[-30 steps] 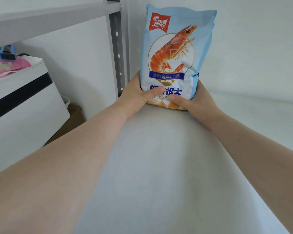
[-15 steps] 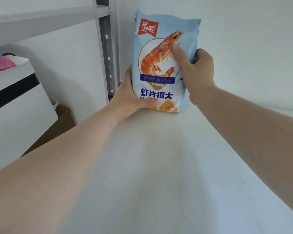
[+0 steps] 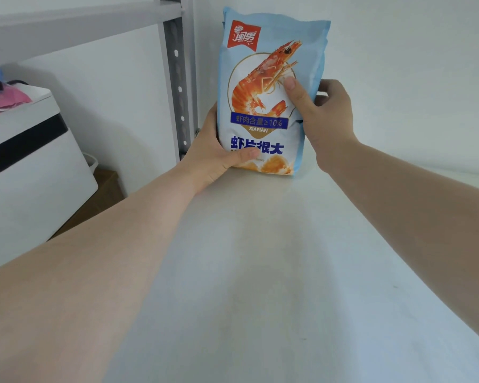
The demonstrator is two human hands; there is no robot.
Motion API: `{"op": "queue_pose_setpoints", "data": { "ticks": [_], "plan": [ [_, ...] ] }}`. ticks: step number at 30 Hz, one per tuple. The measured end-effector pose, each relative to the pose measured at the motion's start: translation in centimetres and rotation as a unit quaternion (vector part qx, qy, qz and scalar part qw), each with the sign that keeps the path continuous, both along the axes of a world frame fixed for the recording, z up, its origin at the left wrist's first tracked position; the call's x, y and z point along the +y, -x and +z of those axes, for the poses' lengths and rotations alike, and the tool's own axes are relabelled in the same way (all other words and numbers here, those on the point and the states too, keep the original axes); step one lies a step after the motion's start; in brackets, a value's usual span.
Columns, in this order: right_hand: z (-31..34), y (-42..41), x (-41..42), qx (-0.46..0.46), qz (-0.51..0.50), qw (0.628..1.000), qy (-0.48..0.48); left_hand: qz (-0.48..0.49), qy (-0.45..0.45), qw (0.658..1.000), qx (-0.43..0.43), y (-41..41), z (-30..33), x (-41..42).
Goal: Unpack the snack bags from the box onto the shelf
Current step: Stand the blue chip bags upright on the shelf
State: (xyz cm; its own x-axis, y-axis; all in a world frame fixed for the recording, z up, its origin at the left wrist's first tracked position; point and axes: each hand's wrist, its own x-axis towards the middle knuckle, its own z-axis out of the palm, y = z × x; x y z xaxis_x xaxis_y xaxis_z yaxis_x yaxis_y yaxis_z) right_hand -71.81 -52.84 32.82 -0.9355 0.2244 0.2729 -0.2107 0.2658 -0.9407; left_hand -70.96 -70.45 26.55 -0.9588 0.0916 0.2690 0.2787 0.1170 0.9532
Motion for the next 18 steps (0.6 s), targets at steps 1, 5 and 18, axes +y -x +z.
{"op": "queue_pose_setpoints", "data": {
  "ticks": [1, 5, 18],
  "plan": [
    [-0.1, -0.2, 0.1, -0.002, 0.004, 1.000, 0.005, 0.007, 0.000, 1.000, -0.001, -0.1, 0.1, 0.1],
    [-0.6, -1.2, 0.3, -0.013, 0.002, 1.000, 0.016, 0.036, -0.005, 0.999, -0.010, -0.3, -0.1, 0.0],
    [-5.4, -14.4, 3.2, -0.076, -0.056, 0.986, -0.134, 0.201, 0.126, 0.971, 0.021, -13.8, 0.1, 1.5]
  ]
}}
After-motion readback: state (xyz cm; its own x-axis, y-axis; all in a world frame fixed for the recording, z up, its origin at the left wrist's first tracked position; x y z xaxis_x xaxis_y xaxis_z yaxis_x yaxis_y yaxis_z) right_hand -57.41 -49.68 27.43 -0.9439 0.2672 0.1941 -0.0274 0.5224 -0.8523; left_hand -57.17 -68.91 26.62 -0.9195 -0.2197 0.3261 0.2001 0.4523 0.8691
